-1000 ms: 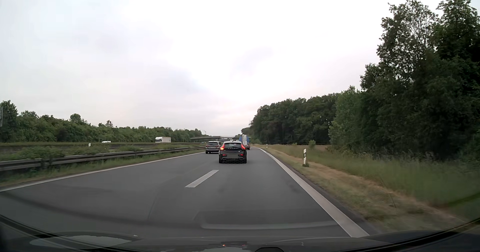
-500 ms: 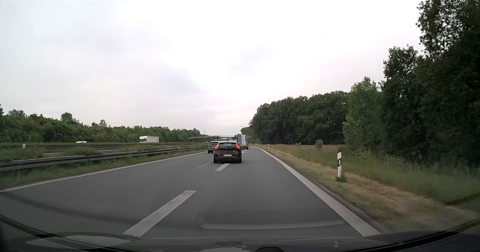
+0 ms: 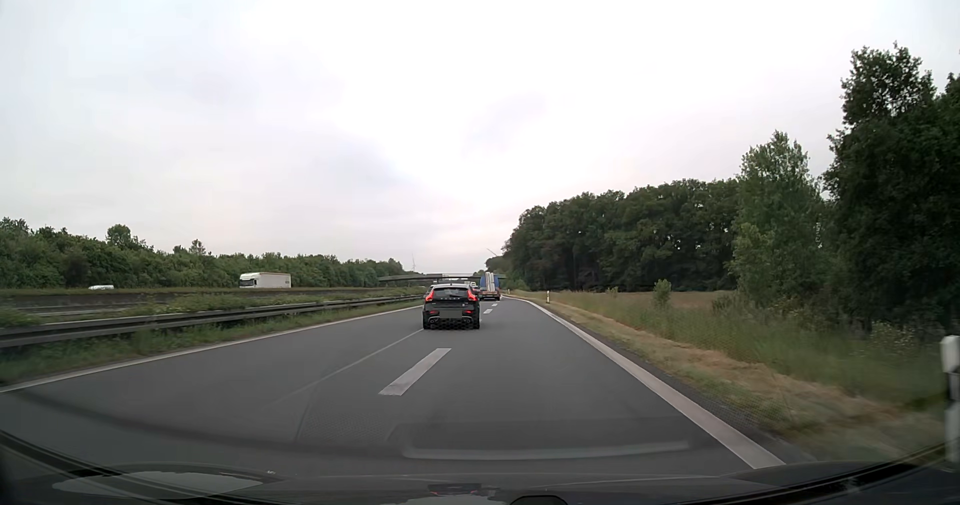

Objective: Follow the waypoints while adhering to traffic rules and regulations

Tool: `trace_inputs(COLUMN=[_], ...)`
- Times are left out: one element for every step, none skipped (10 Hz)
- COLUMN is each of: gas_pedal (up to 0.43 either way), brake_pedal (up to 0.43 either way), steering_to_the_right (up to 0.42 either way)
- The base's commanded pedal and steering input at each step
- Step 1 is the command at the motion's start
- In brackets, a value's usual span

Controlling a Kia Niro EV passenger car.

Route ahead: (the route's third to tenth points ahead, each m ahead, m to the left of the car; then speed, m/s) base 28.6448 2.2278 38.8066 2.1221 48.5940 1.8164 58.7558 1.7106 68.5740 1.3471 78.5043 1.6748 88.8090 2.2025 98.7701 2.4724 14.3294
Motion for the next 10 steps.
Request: trace_inputs(gas_pedal=[0.268,0.268,0.268,0.268,0.268,0.268,0.268,0.268,0.268,0.268], brake_pedal=[0.0,0.0,0.0,0.0,0.0,0.0,0.0,0.0,0.0,0.0], steering_to_the_right=[-0.011,-0.011,-0.011,-0.01,-0.01,-0.01,-0.01,-0.008,-0.006,-0.006])
